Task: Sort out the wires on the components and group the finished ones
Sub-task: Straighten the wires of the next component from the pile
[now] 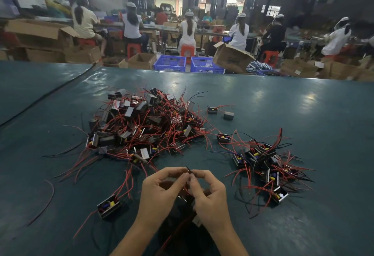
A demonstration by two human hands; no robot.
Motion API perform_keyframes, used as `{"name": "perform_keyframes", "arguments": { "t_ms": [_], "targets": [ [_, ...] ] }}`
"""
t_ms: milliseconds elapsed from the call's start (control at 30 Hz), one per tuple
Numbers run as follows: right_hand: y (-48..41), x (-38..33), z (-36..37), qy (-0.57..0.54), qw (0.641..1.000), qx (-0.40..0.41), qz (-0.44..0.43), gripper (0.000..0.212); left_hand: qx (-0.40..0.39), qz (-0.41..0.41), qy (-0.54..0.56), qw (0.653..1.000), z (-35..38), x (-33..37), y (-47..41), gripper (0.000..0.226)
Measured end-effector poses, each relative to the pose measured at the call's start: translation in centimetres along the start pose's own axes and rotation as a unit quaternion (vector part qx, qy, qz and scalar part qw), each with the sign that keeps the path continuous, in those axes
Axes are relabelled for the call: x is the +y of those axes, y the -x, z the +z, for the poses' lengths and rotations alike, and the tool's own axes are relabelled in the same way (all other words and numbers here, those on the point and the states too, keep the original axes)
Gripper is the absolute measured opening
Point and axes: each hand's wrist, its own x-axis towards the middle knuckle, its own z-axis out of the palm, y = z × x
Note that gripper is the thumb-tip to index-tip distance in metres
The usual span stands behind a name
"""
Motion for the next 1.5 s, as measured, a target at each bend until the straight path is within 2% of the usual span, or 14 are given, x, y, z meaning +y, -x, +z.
{"name": "perform_keyframes", "arguments": {
  "t_ms": [233, 467, 567, 733, 867, 1000, 1167, 1500],
  "targets": [
    [0.1, 0.1, 0.4, 0.033, 0.999, -0.006, -0.008, 0.017, 0.004, 0.011, -0.030, 0.999, -0.8, 0.1, -0.3, 0.010],
    [0.2, 0.0, 0.7, 0.030, 0.999, 0.002, -0.017, 0.018, -0.007, 0.000, 0.014, 1.000, -1.3, 0.4, -0.8, 0.010],
    [0.2, -0.2, 0.7, 0.042, 0.999, 0.000, -0.015, 0.018, -0.006, 0.004, 0.001, 1.000, -1.5, 0.2, -0.9, 0.008],
    [0.2, -0.4, 0.4, 0.049, 0.999, 0.000, -0.016, 0.022, -0.004, 0.037, -0.052, 0.998, -1.6, -0.1, -0.9, 0.009],
    [0.2, -0.3, 0.2, 0.058, 0.998, -0.006, -0.004, 0.020, -0.001, 0.127, -0.101, 0.987, -1.6, -0.2, -0.8, 0.008],
    [0.0, -0.3, -0.1, 0.049, 0.999, -0.013, -0.002, 0.021, -0.016, 0.178, -0.141, 0.974, -1.6, -0.3, -0.8, 0.010],
    [0.1, -0.6, -0.5, 0.024, 0.999, -0.043, -0.010, 0.028, -0.007, 0.192, -0.132, 0.972, -1.6, 0.1, -0.9, 0.009],
    [0.1, -0.6, -0.5, 0.039, 0.997, -0.059, -0.035, 0.023, -0.024, 0.247, -0.179, 0.952, -2.2, 0.2, -1.1, 0.009]
  ]
}}
